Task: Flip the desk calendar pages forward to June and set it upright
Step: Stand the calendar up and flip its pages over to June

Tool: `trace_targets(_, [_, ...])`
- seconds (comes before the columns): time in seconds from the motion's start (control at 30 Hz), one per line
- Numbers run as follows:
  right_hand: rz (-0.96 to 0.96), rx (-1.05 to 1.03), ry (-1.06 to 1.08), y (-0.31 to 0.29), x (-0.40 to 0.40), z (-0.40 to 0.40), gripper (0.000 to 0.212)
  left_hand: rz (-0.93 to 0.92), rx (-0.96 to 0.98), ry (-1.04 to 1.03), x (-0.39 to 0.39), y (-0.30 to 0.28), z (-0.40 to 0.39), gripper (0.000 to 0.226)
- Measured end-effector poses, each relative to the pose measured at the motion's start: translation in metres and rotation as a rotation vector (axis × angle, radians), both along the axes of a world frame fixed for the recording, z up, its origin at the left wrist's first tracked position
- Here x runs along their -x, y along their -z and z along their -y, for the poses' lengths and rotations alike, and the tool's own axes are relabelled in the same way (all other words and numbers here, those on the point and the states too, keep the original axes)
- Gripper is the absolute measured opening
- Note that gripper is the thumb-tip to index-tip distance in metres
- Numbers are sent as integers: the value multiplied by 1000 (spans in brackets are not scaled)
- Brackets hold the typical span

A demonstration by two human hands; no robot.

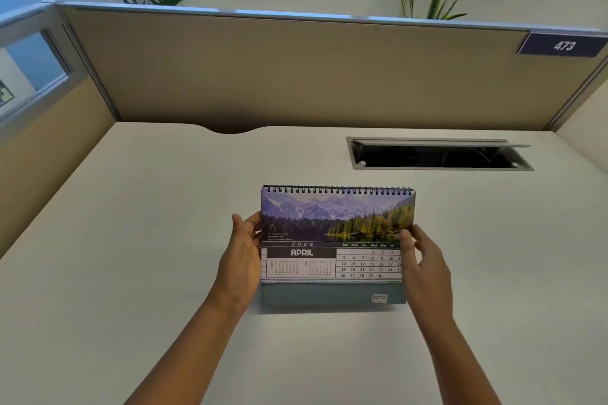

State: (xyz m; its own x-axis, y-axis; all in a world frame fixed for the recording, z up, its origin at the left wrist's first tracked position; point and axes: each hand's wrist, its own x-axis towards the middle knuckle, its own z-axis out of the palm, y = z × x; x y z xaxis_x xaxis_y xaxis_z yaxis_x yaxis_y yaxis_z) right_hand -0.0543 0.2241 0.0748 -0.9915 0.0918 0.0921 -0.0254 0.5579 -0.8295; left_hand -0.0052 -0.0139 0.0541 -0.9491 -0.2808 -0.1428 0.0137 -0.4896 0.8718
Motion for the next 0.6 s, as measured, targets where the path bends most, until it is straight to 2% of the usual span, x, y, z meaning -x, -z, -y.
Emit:
trace_targets(0.13, [67,2,-56,-2,-9,6,71,-14,-20,10,1,-1,-3,63])
trace_targets(0.4, [86,-78,-16,-9,-13,7,80,-14,-27,10,2,-2,-4,59])
trace_targets(0.6, [57,-181,38,-7,-15,8,59,-15,-15,6,2,-2,-4,57])
